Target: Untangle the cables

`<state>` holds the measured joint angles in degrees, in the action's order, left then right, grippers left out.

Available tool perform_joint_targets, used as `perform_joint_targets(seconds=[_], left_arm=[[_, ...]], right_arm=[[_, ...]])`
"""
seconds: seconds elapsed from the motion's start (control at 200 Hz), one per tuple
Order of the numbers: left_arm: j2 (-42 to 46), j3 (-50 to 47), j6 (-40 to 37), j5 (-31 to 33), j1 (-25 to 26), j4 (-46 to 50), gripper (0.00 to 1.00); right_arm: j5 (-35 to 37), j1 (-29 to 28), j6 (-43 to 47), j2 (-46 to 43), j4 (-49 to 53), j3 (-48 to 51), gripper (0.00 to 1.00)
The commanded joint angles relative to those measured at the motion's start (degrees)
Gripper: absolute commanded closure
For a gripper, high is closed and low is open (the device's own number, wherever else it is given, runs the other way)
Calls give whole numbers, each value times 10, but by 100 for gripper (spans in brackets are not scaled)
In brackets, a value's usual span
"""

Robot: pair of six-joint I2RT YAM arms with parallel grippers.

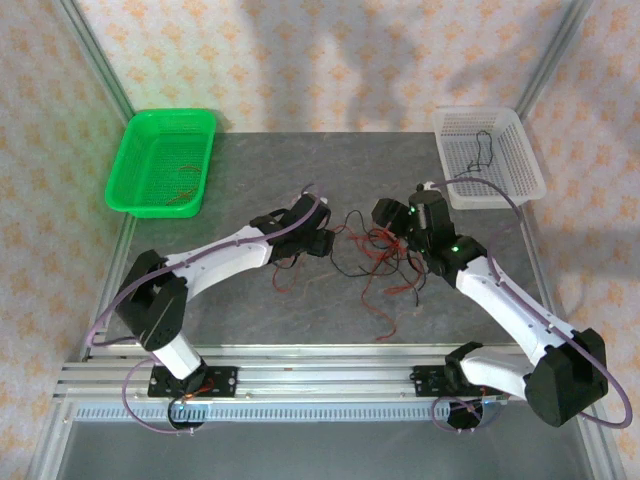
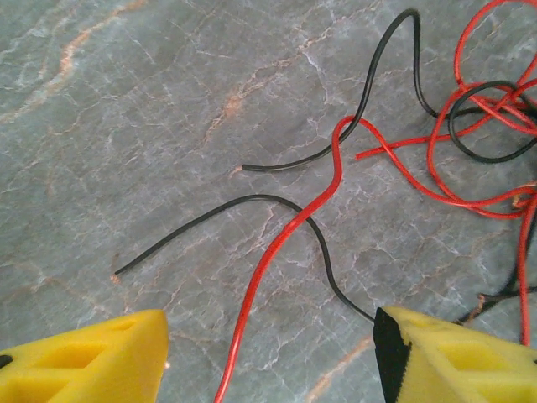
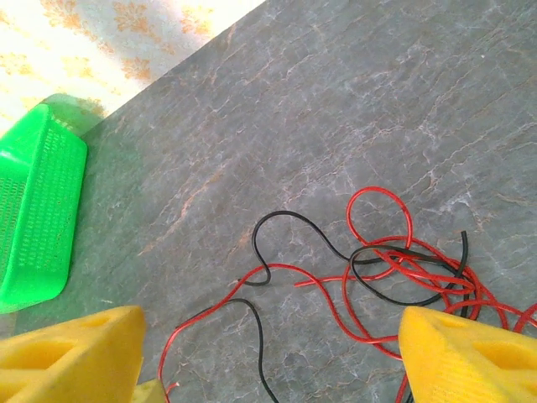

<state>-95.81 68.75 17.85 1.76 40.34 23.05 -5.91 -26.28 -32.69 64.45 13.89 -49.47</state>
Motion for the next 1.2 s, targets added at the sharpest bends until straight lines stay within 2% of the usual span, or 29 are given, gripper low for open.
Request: perform_joint_targets(seconds=[0.0,0.11,0.31,0.43,0.501,0.701,0.866,1.111,1.196], left_arm=[[-32,28,-33,10,-4,-24,33],[-66,47,-40,24,-4,-35,37],[-95,56,-45,102,-4,-54,52],[-100,54,-56,101,-3,-67,72],[-101,55,-59,97,-3,-67,100],[-68,55,-59,105,9,-56,100],[-4,65,-49,103,26,-37,100],[94,40,-28,87,37,-29,100],[121,30,-23,101,41,-27,100]], right_arm=[[20,4,12,-9,22,-10,21],[20,4,12,-10,24,-8,21],[21,4,11,-12,25,-4,21],[21,4,11,-10,22,-4,21],[14,3,10,-5,16,-3,21],[-36,4,-13,29,-39,7,21],[-86,4,-46,131,-104,-8,21],[-111,3,-55,303,-153,-82,37],[-123,4,-51,356,-154,-107,44]])
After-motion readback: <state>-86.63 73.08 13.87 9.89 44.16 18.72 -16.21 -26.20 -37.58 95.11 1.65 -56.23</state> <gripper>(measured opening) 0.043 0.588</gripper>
